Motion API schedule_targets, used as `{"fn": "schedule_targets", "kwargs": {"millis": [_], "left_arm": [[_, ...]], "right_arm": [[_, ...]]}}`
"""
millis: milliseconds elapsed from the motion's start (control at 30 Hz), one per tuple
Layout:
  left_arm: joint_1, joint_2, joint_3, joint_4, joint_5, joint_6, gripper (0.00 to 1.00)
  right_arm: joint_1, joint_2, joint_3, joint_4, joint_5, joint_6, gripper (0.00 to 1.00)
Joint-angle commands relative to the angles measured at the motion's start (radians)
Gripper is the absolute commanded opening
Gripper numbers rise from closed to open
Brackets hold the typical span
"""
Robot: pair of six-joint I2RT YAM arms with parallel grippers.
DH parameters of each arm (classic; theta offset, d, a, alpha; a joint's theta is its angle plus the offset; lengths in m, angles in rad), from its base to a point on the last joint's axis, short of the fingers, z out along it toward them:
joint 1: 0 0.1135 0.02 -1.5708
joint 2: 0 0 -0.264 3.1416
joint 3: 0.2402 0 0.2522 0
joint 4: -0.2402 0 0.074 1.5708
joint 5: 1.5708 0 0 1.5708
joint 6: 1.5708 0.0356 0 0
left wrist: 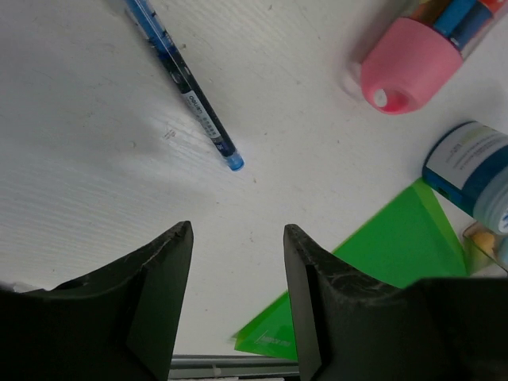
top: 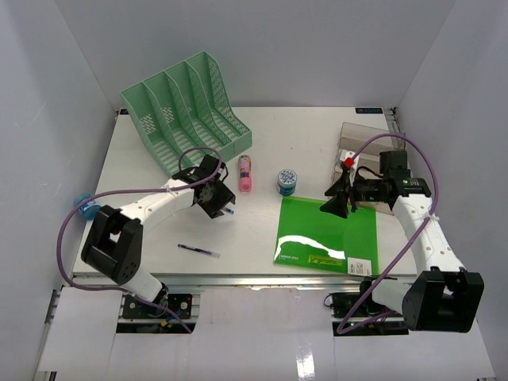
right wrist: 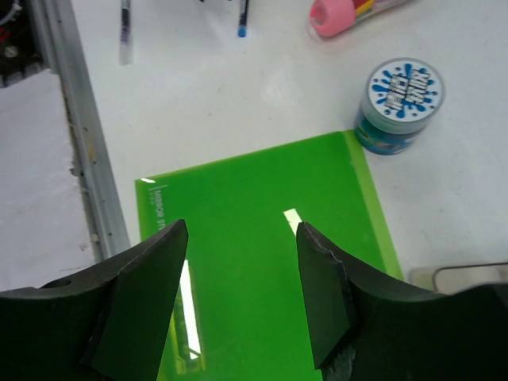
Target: Organize the desk
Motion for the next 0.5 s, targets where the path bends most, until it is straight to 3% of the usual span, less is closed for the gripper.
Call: {"fn": "schedule_targets", "kwargs": {"millis": [0, 467], "left_arm": [[0.010, 0.052, 0.090, -0.116, -0.041, -0.046, 0.58], [0.015, 0.241, 0.220, -0.180, -0.101, -0.060, 0.54]], "right_arm": [[-0.002, -0.010, -0.047, 0.030, -0.129, 0.027, 0.64], [-0.002, -0.030, -0.079, 0.029, -0.151, 0.010, 0.64]]}}
